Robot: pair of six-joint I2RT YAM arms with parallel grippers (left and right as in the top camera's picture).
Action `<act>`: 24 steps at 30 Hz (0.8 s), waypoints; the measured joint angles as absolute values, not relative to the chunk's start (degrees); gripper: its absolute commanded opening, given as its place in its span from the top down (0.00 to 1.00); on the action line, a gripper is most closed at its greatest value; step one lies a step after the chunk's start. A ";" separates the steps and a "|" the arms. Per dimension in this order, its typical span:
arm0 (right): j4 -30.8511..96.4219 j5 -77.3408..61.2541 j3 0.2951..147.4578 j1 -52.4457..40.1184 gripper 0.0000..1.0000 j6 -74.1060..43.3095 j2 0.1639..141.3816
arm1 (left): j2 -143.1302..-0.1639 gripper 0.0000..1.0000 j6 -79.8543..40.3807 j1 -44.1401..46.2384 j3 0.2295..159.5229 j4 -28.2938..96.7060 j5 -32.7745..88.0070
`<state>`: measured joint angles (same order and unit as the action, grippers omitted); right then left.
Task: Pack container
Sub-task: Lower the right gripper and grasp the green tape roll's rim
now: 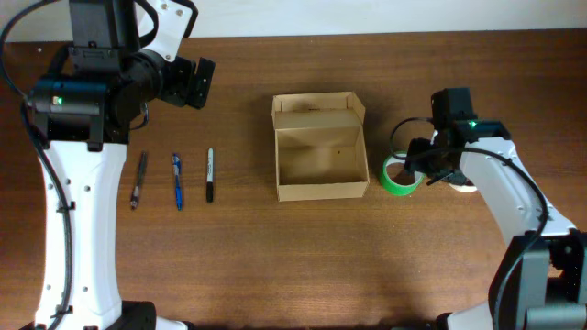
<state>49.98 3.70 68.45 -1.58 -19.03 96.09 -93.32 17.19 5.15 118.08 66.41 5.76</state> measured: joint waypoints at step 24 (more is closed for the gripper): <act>45.28 1.56 58.70 -1.58 0.55 -18.63 97.78 | -93.32 0.03 17.19 5.15 118.08 66.41 5.78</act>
